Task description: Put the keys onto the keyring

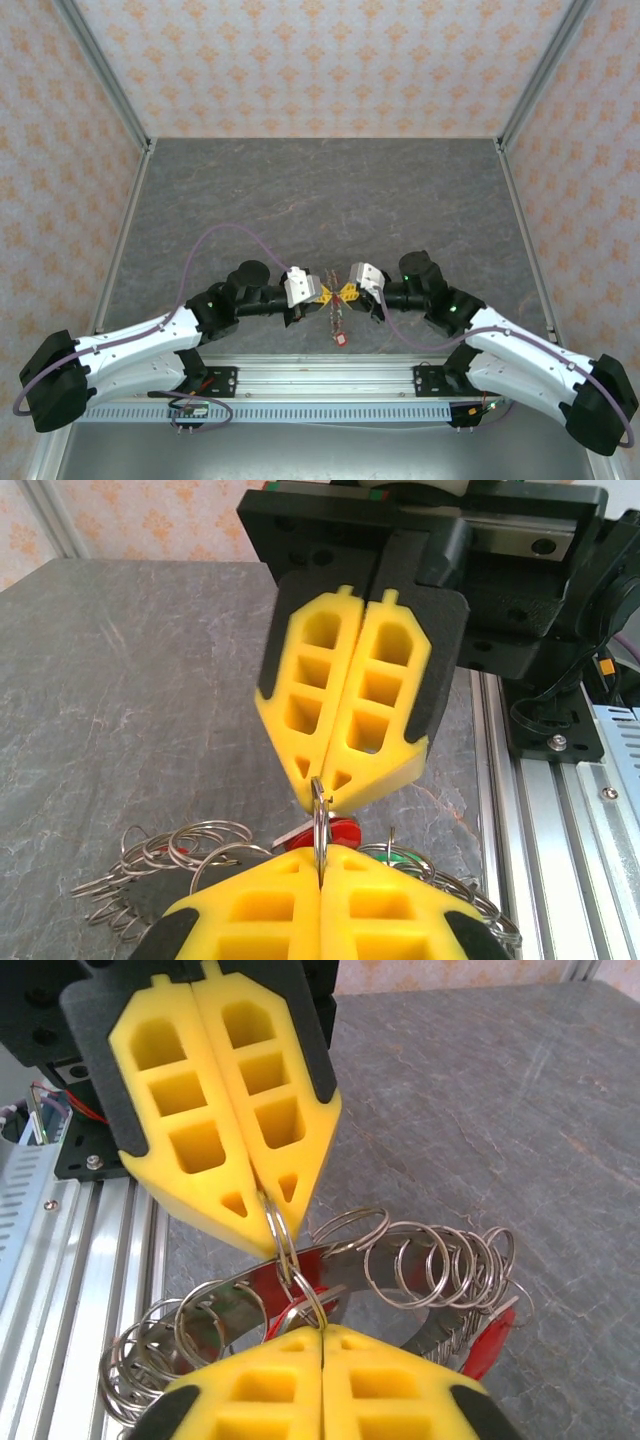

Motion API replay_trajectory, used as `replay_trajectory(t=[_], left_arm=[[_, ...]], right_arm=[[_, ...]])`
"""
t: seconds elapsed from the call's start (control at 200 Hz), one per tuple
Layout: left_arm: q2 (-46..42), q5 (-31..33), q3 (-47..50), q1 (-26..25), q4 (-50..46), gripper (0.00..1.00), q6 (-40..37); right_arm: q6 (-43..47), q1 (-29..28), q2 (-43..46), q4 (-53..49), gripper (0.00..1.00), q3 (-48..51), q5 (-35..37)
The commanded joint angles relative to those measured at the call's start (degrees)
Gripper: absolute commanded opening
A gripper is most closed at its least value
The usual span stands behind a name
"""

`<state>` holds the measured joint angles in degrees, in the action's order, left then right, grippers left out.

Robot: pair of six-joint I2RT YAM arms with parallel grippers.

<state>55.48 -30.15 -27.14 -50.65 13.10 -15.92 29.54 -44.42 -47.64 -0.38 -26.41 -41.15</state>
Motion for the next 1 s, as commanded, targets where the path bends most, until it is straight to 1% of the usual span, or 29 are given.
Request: replay_trajectory(t=[0.0,0.04,0.17,0.345,0.38,0.435,0.511,0.536,0.561,0.766,0.891,0.996], left_arm=[[-0.7,1.2,0.4,-0.1,4.2,0.0,0.9],[-0.7,1.6,0.5,-0.2,4.6,0.0,1.2],[-0.5,2.2,0.9,-0.1,7.1,0.0,2.6],[0.9,2.3,1.2,-0.1,8.0,0.0,3.2],[1.3,2.3,1.3,-0.1,8.0,0.0,3.3],[1.9,2.4,1.3,-0.1,8.0,0.0,3.3],[2.7,2.8,1.1,-0.1,7.8,0.0,3.3],[2.9,3.0,1.0,-0.1,7.7,0.0,3.4],[3.2,3.2,0.9,-0.1,7.5,0.0,3.3],[6.0,5.6,0.5,-0.1,7.5,0.0,3.7],[7.1,4.9,0.3,-0.2,8.8,0.0,4.1],[7.0,5.2,-0.3,-0.1,8.5,0.0,4.1]], right_arm=[[-0.3,0.1,0.9,-1.0,0.02,0.2,-0.6],[-0.6,0.1,0.8,-0.8,0.0,0.5,-0.4],[-1.6,0.1,-0.1,0.2,0.0,2.1,1.9],[-3.2,0.1,0.3,1.2,0.02,3.1,2.4],[-3.1,0.1,0.9,0.7,0.03,3.0,2.6],[-2.8,0.0,2.1,-0.1,0.1,2.6,3.9],[-2.7,0.0,4.3,-0.7,0.14,2.5,6.8],[-2.4,0.0,4.9,-0.8,0.18,2.5,7.8],[-2.2,0.0,5.4,-1.1,0.2,2.2,8.7],[2.0,0.0,5.7,-4.7,0.21,-1.5,13.1],[3.8,0.0,5.0,-10.0,0.21,-5.1,11.8],[3.0,0.0,4.3,-12.1,0.2,-7.0,8.4]])
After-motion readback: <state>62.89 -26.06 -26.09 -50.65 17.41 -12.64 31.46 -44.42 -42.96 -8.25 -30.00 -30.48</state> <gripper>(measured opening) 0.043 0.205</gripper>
